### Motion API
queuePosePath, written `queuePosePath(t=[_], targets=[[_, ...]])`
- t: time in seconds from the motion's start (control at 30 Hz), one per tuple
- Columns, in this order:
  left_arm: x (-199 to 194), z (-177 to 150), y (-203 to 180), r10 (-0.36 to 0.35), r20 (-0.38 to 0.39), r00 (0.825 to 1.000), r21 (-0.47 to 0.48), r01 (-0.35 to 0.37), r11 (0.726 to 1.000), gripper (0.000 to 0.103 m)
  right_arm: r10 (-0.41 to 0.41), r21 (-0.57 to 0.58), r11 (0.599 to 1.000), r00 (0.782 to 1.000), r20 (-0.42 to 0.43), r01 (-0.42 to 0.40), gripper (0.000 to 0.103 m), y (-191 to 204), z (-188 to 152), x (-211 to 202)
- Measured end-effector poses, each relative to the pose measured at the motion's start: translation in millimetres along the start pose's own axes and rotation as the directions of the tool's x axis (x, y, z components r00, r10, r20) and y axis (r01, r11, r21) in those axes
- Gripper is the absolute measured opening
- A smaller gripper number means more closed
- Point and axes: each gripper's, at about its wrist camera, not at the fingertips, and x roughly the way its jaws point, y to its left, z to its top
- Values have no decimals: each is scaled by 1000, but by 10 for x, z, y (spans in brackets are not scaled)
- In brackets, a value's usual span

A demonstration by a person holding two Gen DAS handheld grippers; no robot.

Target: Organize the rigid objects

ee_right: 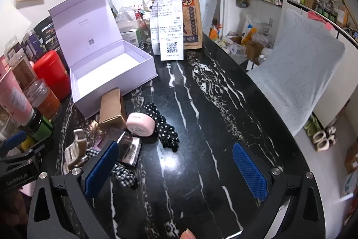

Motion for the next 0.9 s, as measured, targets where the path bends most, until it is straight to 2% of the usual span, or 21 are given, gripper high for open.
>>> queuePosePath(t=[0.9], targets=[[-18, 30, -18, -9, -1, 1000, 3, 9, 1000, 103, 12, 1, 1000, 1000, -4, -12, 103, 1, 5, 29]])
